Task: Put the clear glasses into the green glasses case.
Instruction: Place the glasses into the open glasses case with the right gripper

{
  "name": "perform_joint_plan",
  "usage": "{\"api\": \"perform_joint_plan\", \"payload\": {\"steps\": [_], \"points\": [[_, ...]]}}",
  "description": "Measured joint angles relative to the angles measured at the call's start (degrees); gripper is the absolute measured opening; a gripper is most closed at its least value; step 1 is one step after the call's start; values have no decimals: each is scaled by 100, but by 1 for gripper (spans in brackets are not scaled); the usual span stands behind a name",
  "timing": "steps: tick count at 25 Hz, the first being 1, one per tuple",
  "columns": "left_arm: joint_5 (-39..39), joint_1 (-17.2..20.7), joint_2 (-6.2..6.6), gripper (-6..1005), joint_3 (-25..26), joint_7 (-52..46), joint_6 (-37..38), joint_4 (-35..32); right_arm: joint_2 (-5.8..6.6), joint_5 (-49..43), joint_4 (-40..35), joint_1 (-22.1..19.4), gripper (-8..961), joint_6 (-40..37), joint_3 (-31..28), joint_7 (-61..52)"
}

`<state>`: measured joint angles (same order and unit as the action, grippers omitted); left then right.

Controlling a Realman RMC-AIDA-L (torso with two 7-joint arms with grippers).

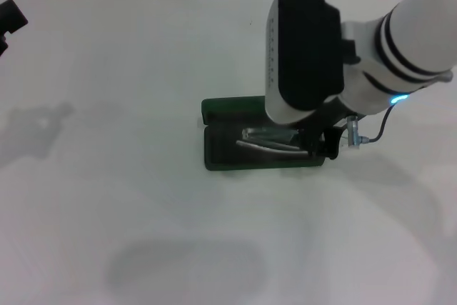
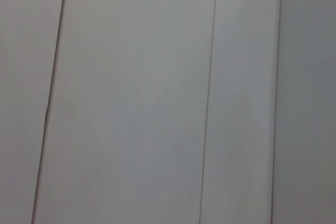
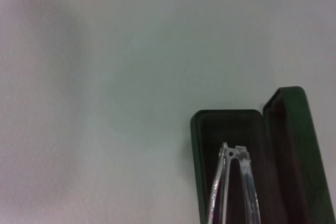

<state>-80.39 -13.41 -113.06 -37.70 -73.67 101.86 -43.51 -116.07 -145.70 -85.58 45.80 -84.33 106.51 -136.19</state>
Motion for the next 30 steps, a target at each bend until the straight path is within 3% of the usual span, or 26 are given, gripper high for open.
{"api": "perform_joint_plan", "payload": {"steps": [10,30], "points": [[-3,-22,-39,22,-1,0,-12,15,-8,-365,351,-32,97,537,660,194],[-21,-11,-100,22,141,203,-44,90,-12,-623,512,106,98,1229,1268,249]]}}
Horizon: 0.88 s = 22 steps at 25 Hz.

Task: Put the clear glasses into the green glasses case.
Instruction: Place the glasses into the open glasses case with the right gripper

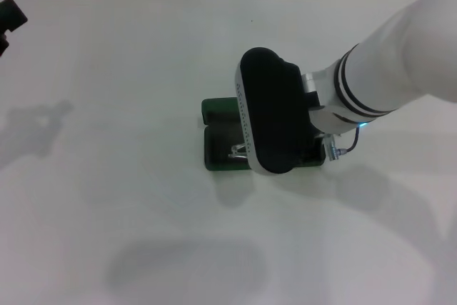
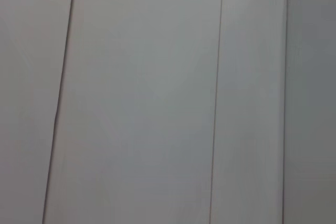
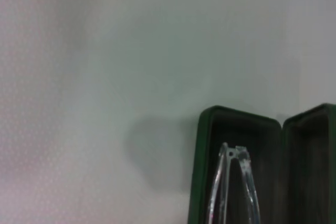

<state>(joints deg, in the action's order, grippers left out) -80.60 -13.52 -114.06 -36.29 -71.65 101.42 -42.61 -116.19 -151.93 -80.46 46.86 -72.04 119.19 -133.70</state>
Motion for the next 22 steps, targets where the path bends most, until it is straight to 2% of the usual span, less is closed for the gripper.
{"api": "perform_joint_plan", "payload": {"steps": [11,22], "points": [[3,-16,-48,23,-1,99,0,-1,0,-75,84,18,98,315,207,-110],[1,-22,-26,23,-1,98,0,-2,0,-90,254,68,99,635,267,-307]]}}
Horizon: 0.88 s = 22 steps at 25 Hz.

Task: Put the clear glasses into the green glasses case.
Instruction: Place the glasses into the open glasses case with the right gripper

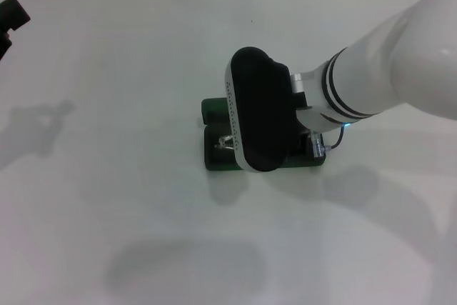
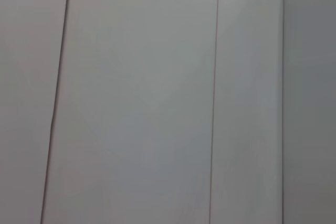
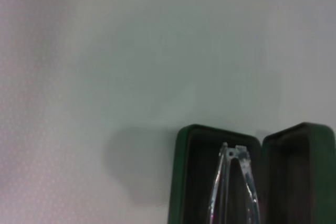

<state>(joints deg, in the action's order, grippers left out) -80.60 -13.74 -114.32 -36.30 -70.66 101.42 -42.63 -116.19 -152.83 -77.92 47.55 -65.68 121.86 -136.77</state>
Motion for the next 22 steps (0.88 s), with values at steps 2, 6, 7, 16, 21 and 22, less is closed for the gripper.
{"api": "perform_joint_plan", "payload": {"steps": [2,6,7,16,21,22], "points": [[0,-3,5,23,0,0,0,0,0,1,5,0,99,41,1,-17],[0,-26,16,22,-3,0,0,-1,0,34,17,15,99,54,5,-99],[0,-31,20,22,-8,0,0,-5,0,36,19,21,99,54,4,-118],[0,-39,32,23,-31,44,18,-31,0,92,31,35,99,26,38,-167],[-9,-12,33,23,-44,114,25,-18,0,101,31,35,99,47,131,-174],[-9,-7,32,23,-44,121,30,-16,0,98,31,35,100,55,135,-183]]}}
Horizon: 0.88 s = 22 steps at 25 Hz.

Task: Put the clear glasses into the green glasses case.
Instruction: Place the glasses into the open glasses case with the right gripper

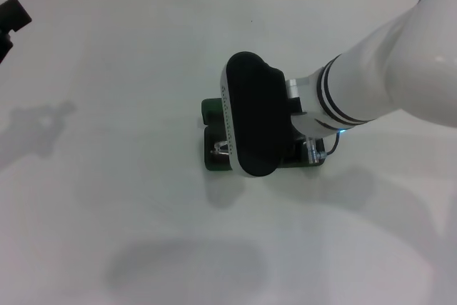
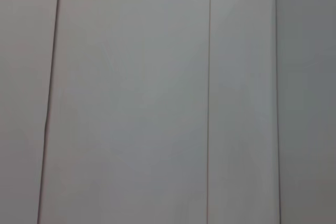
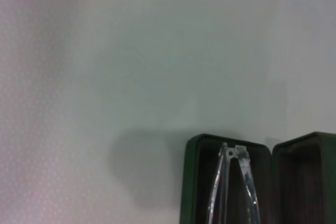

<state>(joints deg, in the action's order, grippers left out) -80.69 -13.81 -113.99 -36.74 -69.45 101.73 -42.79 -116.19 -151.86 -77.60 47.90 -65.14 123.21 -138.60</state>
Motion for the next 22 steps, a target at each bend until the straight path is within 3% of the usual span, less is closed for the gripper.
{"api": "perform_joint_plan", "payload": {"steps": [22], "points": [[-8,87,0,22,0,20,23,3,0,-252,-45,-24,108,121,180,-202]]}}
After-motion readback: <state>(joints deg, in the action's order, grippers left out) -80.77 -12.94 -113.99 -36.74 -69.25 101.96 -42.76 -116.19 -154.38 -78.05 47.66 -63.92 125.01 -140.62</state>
